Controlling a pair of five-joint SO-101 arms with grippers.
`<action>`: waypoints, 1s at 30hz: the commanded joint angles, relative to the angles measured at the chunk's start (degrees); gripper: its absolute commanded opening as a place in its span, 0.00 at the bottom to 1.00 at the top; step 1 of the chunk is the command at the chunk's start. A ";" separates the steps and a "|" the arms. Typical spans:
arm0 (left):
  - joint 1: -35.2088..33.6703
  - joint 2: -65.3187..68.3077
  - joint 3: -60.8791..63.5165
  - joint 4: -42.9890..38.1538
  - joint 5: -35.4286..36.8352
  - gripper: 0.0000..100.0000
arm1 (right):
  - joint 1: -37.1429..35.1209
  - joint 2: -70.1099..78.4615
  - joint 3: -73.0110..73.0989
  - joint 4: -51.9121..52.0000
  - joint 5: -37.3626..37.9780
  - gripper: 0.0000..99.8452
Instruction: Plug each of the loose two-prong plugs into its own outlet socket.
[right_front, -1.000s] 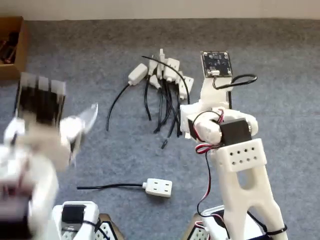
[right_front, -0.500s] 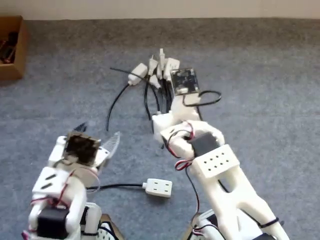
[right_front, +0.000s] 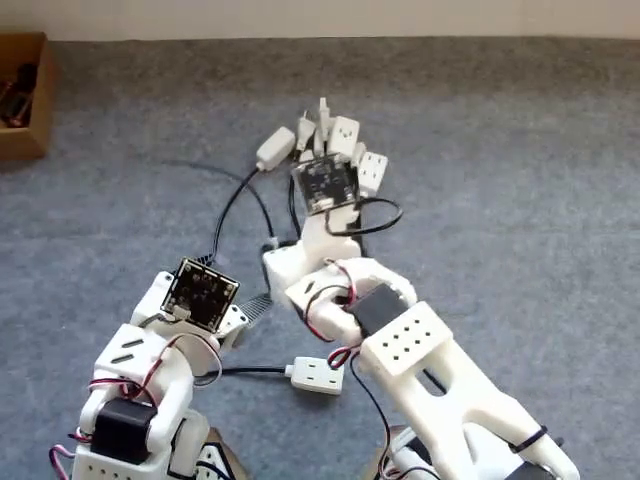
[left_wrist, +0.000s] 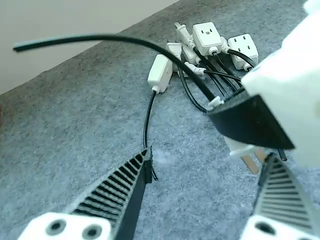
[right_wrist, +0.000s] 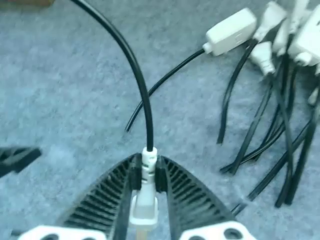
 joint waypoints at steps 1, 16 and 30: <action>0.75 -0.31 0.31 -0.79 0.18 0.38 | -1.54 -2.15 -4.44 2.77 -0.44 0.01; -4.00 -0.13 5.85 -8.97 1.67 0.38 | -3.30 -2.15 -9.80 10.15 -0.62 0.01; -6.37 0.13 9.36 -13.89 1.67 0.38 | -2.68 -2.15 -19.21 24.75 4.75 0.01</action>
